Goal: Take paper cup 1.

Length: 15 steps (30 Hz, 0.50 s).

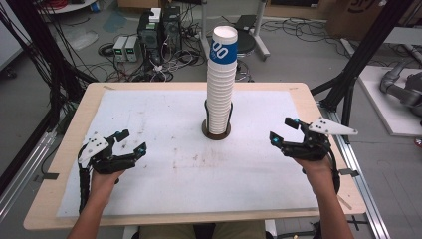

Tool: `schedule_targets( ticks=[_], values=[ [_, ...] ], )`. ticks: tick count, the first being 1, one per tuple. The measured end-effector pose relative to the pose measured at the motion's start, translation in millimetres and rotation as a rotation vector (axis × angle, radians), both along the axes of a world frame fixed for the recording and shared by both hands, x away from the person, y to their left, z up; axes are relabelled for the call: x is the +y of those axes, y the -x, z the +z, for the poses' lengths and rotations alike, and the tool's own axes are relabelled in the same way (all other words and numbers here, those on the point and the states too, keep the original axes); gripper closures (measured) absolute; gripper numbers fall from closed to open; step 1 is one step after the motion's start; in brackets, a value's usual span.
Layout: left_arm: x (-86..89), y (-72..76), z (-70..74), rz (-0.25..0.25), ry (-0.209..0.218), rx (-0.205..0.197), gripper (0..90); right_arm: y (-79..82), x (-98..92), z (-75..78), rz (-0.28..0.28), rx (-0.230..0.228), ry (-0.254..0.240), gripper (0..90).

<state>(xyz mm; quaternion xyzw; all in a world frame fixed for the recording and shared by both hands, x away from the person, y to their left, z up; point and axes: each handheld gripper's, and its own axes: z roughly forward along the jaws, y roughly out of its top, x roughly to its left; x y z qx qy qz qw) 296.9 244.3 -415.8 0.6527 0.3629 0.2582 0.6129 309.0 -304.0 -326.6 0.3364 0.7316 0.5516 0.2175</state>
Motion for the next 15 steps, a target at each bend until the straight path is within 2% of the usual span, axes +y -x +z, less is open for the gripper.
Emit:
schedule_targets(
  ticks=[5,11,15],
  values=[
    [-0.2,-0.3,-0.7,-0.019,0.007,-0.004,16.1,-15.2,17.4,25.4,0.053,-0.014,0.013,19.6],
    [-0.4,-0.6,-1.7,-0.034,0.015,-0.001,16.1,-30.4,36.3,51.4,0.088,-0.031,0.020,19.6],
    [-1.5,-1.1,-3.0,-0.040,-0.014,-0.021,16.1,-41.7,47.7,68.0,0.098,-0.040,0.035,19.6]
  ],
)
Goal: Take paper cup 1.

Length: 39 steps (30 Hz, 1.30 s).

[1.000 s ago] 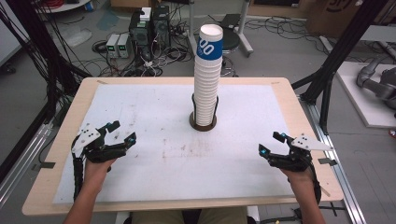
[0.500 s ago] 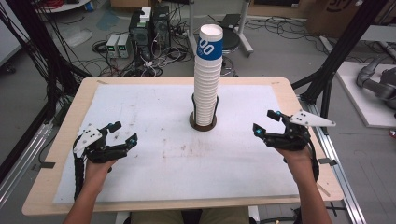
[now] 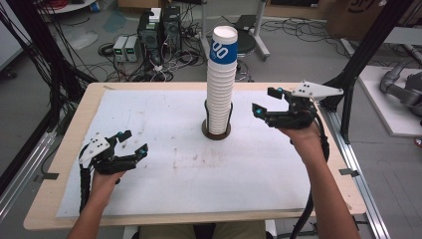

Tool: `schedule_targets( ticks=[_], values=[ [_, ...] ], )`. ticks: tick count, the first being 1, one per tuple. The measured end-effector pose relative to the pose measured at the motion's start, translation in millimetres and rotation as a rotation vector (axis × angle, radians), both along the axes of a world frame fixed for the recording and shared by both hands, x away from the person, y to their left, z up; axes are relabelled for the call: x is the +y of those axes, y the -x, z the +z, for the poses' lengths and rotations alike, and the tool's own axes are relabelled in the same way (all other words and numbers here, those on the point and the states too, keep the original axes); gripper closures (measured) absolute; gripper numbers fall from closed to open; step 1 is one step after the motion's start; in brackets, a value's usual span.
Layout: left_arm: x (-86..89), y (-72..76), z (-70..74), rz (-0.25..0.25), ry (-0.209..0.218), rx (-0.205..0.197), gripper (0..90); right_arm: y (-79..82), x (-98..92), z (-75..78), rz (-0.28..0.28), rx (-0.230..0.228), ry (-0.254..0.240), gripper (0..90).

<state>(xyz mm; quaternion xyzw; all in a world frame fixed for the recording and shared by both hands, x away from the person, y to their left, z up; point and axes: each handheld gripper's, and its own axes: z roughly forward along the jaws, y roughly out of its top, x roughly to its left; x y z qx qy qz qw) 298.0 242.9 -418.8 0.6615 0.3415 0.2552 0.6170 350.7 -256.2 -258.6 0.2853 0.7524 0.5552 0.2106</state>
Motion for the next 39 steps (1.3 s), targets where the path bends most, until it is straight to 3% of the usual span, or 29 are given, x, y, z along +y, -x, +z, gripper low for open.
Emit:
schedule_targets(
  ticks=[6,10,15,23,31,39],
  values=[
    [-0.8,-1.7,0.0,0.001,0.011,0.035,16.1,-14.6,12.7,20.8,0.014,-0.008,0.001,19.6],
    [-0.5,-0.6,4.0,0.009,0.038,0.034,16.2,-26.0,21.2,34.8,0.014,-0.006,0.000,19.6],
    [-3.0,-0.9,3.5,0.004,0.032,0.037,15.9,-39.3,33.7,54.8,0.022,-0.018,0.001,19.6],
    [-5.7,-1.3,3.5,-0.017,0.040,0.047,15.8,-64.1,54.1,80.8,0.018,-0.001,0.019,19.6],
    [-5.5,-2.4,2.7,-0.020,0.038,0.048,15.8,-81.9,72.8,97.1,0.003,0.010,0.042,19.6],
    [-4.3,-2.9,2.2,-0.017,0.048,0.056,15.8,-95.6,85.8,98.3,-0.012,0.033,0.053,19.6]
  ],
)
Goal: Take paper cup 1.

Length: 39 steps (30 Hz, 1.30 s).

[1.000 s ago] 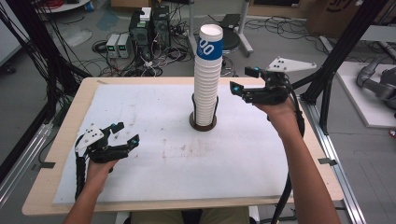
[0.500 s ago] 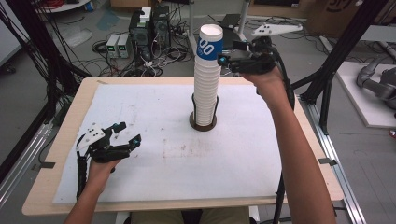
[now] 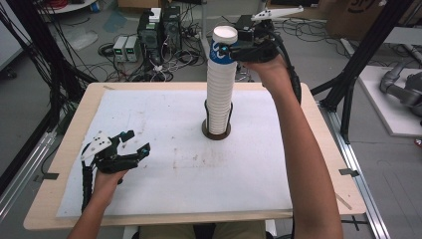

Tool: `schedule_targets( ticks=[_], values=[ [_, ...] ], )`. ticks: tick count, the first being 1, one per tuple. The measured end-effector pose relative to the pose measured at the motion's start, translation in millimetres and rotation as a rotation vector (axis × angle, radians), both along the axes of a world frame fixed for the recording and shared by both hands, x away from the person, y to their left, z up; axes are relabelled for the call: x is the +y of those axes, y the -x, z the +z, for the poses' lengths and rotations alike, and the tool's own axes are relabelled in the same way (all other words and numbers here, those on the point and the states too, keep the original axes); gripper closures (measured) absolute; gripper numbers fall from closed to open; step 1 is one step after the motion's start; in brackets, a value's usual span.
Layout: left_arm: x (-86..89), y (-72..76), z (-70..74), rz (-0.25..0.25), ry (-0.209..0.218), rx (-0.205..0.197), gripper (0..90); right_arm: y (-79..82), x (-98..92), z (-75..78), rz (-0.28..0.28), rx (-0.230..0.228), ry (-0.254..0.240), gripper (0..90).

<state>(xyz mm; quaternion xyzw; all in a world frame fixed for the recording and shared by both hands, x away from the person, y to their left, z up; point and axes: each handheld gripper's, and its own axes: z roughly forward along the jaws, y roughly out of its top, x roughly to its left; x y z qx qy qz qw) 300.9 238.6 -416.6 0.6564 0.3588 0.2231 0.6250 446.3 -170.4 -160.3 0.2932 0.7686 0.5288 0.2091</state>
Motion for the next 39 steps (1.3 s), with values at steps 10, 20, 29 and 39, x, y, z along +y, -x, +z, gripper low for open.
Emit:
schedule_targets(
  ticks=[10,20,29,39],
  values=[
    [-0.8,-0.6,-1.0,-0.002,-0.005,0.005,15.8,-8.4,13.3,1.7,-0.011,-0.002,0.027,27.4],
    [-0.9,-1.1,-1.6,-0.004,-0.008,0.013,15.8,-6.5,13.3,7.0,-0.015,-0.013,0.037,29.7],
    [-0.9,-1.2,-1.6,-0.006,-0.006,0.012,15.9,1.5,6.3,25.2,-0.033,-0.084,-0.043,30.4],
    [-2.2,-0.7,-1.2,-0.014,-0.002,0.008,15.9,19.7,-13.3,48.8,-0.041,-0.162,-0.140,30.7]
  ],
)
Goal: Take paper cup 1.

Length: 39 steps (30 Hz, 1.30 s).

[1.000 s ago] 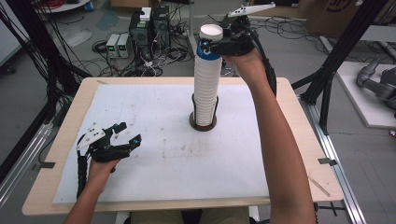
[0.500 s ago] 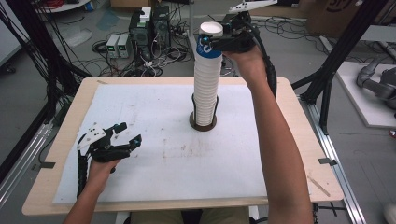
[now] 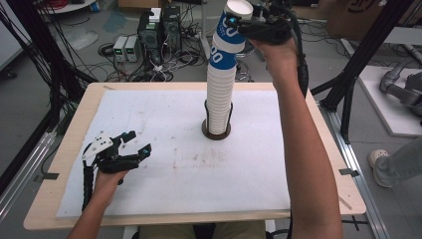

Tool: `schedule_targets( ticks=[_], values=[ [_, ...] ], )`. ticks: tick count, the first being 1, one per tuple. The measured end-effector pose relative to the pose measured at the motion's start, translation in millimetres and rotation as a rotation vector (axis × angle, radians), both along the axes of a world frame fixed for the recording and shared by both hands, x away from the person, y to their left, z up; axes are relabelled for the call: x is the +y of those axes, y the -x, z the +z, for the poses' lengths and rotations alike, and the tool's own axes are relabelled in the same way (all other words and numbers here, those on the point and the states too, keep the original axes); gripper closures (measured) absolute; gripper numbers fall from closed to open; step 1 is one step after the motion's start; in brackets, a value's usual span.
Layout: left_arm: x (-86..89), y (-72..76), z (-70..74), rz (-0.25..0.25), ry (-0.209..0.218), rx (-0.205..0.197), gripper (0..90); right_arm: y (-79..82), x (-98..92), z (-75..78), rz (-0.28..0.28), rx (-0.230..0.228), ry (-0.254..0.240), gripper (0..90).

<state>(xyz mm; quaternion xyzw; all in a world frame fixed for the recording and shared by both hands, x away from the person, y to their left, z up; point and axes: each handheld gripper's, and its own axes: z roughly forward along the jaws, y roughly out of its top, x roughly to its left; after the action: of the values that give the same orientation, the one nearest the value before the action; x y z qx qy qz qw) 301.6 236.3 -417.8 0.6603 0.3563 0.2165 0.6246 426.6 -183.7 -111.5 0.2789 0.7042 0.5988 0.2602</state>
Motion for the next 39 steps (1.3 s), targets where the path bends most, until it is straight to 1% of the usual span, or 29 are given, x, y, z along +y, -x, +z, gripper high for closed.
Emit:
schedule_targets(
  ticks=[3,4,10,13,17,18,19,21,22,23,25,26,27,28,31,33,36,38,39],
  values=[
    [-0.5,0.1,0.0,-0.001,0.002,0.003,15.9,5.8,-6.0,6.4,0.006,-0.017,-0.026,30.8],
    [-0.6,0.1,0.0,-0.003,-0.003,0.003,15.9,7.8,-7.5,8.5,0.003,-0.027,-0.023,30.8],
    [-1.1,0.1,-0.1,-0.006,0.000,0.002,15.9,22.5,-21.1,16.2,-0.001,-0.064,-0.045,30.9],
    [-1.8,0.3,-0.1,-0.007,0.003,0.000,15.9,29.5,-30.7,16.9,-0.014,-0.072,-0.038,30.9],
    [-2.6,0.7,0.4,-0.016,-0.001,-0.002,15.9,42.6,-46.9,13.0,-0.022,-0.086,-0.048,30.9],
    [-2.6,0.7,0.4,-0.016,-0.001,-0.002,15.9,45.9,-51.3,11.0,-0.026,-0.087,-0.045,30.9],
    [-3.5,0.8,0.2,-0.026,0.006,0.000,15.9,48.1,-54.6,9.2,-0.029,-0.089,-0.040,30.9],
    [-4.9,1.1,0.1,-0.035,0.009,-0.004,15.9,55.3,-63.9,2.7,-0.035,-0.080,-0.035,30.9],
    [-4.9,1.1,0.1,-0.035,0.009,-0.004,15.9,55.3,-63.9,2.7,-0.035,-0.080,-0.035,30.9],
    [-6.0,1.1,0.3,-0.043,0.007,-0.013,15.9,61.6,-70.4,-5.4,-0.043,-0.073,-0.011,30.9],
    [-6.9,1.4,0.4,-0.048,0.011,-0.012,15.9,67.1,-75.4,-16.8,-0.045,-0.058,0.015,30.9],
    [-8.5,1.5,0.3,-0.058,0.019,-0.010,15.9,69.3,-77.7,-23.4,-0.046,-0.052,0.025,30.9],
    [-8.5,1.5,0.3,-0.058,0.019,-0.010,15.9,71.3,-80.0,-30.6,-0.041,-0.039,0.031,30.9],
    [-10.0,1.9,0.6,-0.071,0.016,-0.013,15.9,73.2,-82.0,-38.4,-0.040,-0.029,0.035,30.9],
    [-12.6,2.2,0.9,-0.076,0.012,-0.021,15.9,76.9,-87.3,-62.9,-0.034,0.006,0.055,30.9],
    [-13.2,2.5,0.9,-0.079,0.008,-0.019,15.9,79.3,-89.7,-79.4,-0.024,0.032,0.056,30.9],
    [-14.9,2.8,0.8,-0.080,0.008,-0.022,15.9,84.1,-91.9,-103.6,-0.014,0.061,0.061,30.8],
    [-15.1,2.9,0.7,-0.087,0.001,-0.022,15.9,87.3,-91.8,-121.0,-0.002,0.081,0.068,30.8],
    [-15.1,2.9,0.7,-0.087,0.001,-0.022,15.9,89.1,-91.3,-129.6,-0.004,0.087,0.075,30.8]
  ],
)
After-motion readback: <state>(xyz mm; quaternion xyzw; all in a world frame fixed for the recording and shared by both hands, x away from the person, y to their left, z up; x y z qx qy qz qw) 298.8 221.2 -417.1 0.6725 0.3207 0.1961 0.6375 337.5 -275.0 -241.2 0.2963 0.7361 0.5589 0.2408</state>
